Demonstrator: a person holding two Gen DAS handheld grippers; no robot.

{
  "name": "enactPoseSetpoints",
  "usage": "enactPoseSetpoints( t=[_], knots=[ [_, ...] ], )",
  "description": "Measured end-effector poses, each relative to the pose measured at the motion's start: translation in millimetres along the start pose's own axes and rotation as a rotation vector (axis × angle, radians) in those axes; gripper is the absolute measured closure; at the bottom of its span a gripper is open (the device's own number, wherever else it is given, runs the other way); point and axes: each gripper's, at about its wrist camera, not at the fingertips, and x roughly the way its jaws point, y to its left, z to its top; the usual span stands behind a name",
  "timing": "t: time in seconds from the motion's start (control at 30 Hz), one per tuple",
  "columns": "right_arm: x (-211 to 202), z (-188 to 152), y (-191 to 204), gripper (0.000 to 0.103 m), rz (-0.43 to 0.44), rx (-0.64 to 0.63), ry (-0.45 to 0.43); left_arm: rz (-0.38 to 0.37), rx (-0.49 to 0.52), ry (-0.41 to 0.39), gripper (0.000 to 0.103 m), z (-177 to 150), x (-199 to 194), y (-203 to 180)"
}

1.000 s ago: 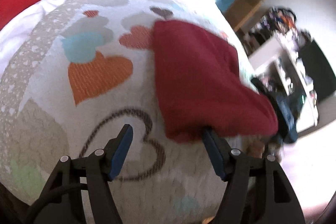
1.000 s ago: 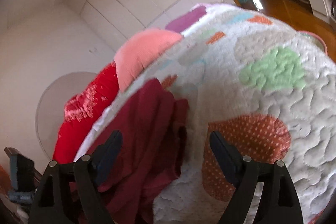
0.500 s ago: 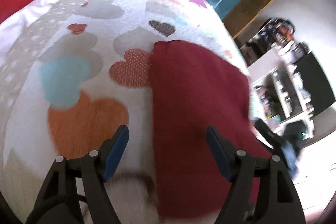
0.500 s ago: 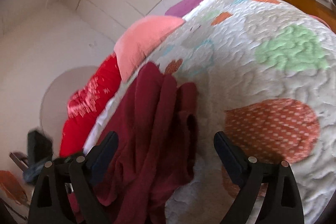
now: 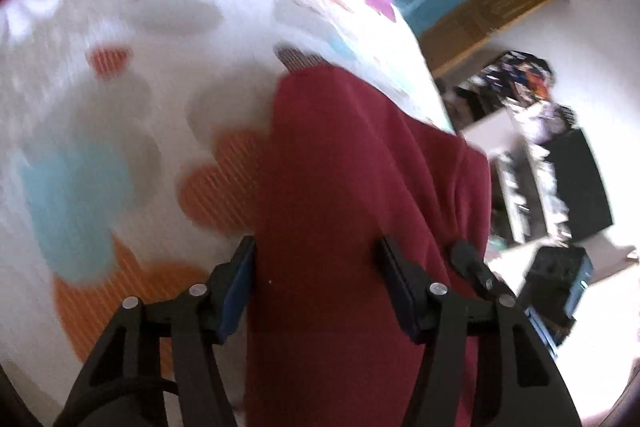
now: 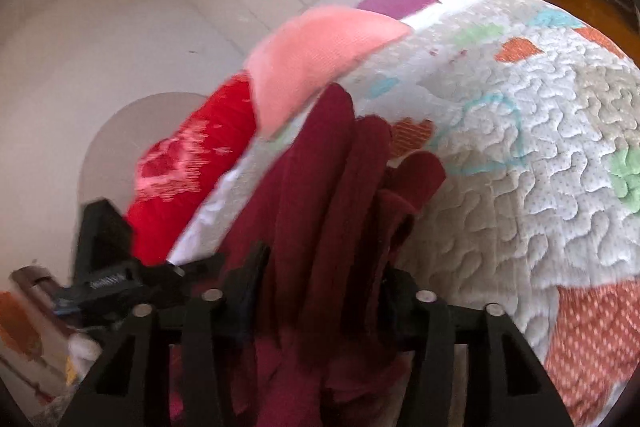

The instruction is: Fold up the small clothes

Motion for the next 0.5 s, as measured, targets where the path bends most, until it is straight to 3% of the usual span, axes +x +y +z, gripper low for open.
enactPoseSetpoints(
  t=[0.07, 0.13, 0.23, 0.27, 0.37, 0.47, 0.5],
  knots=[
    [16, -3, -6, 0.025, -0.089, -0.026, 0.03, 0.078, 0.0, -0.022, 0.043, 3, 3, 4],
    [14, -6, -10, 0.023, -0.125, -0.044, 0.014, 0.063, -0.003, -0.016, 0.043, -3, 4, 7],
    [-22, -3, 3, 0.024, -0.178, -0.083, -0.118, 0.076, 0.038, -0.062, 0.043, -24, -15, 1],
    [-33, -2, 11, 0.029, -0.175, -0.099, -0.158, 0.095, 0.07, -0.09, 0.042, -34, -22, -4],
    [-58, -3, 33, 0.032, -0.06, -0.094, -0.205, 0.126, 0.126, -0.125, 0.042, -61, -38, -6],
    [-46, -20, 46, 0.033, 0.072, -0.08, -0.114, 0.133, 0.112, -0.13, 0.041, -88, -45, 4],
    [-38, -28, 47, 0.033, 0.076, -0.086, -0.079, 0.135, 0.105, -0.131, 0.041, -93, -45, 6]
  ],
)
